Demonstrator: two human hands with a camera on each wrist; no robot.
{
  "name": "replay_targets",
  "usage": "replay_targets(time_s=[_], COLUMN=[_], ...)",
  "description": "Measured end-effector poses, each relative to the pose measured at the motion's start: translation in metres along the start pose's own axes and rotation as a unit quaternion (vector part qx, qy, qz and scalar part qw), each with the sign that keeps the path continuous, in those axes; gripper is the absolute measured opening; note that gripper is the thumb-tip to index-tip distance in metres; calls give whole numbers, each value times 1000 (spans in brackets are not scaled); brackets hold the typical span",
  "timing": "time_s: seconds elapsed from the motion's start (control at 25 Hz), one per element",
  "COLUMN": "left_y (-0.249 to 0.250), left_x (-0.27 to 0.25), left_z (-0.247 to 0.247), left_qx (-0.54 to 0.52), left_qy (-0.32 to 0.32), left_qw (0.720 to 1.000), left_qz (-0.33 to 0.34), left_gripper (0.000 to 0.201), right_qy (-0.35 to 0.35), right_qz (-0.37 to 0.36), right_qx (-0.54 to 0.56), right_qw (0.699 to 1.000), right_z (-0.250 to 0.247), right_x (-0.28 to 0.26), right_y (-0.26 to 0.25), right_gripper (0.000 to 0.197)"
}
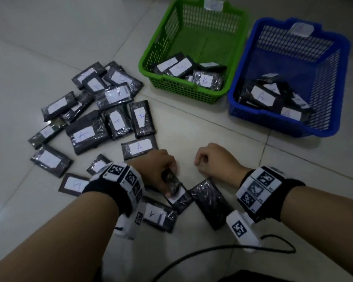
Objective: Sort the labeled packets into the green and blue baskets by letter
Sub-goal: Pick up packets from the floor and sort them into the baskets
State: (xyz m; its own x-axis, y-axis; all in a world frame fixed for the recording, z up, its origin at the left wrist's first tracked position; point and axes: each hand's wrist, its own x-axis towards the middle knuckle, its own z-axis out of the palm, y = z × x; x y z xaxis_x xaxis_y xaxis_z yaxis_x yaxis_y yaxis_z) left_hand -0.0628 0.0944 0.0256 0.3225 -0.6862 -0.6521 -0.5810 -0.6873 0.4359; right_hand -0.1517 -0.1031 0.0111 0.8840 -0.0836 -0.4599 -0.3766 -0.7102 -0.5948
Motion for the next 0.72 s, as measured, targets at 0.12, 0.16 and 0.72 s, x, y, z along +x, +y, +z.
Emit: replay_targets(time_s=[0.12, 0.16, 0.72], left_y=[-5, -6, 5], left_x=[-10, -12, 9], left_z=[24, 26, -56], left_qx=[1, -13, -724], left_qy=[-3, 20, 105], left_qw=[999, 998, 682], left_qz=[-47, -55, -12], left_gripper=[62, 60, 35], right_qy=[-132, -148, -26], right_qz=[-8, -19, 87], right_qx=[-175, -226, 476], right_qw=[976, 963, 875], right_z=[14, 18, -67], right_x=[-16, -21, 33], right_y=[-9, -14, -18], right_gripper=[53, 68, 22])
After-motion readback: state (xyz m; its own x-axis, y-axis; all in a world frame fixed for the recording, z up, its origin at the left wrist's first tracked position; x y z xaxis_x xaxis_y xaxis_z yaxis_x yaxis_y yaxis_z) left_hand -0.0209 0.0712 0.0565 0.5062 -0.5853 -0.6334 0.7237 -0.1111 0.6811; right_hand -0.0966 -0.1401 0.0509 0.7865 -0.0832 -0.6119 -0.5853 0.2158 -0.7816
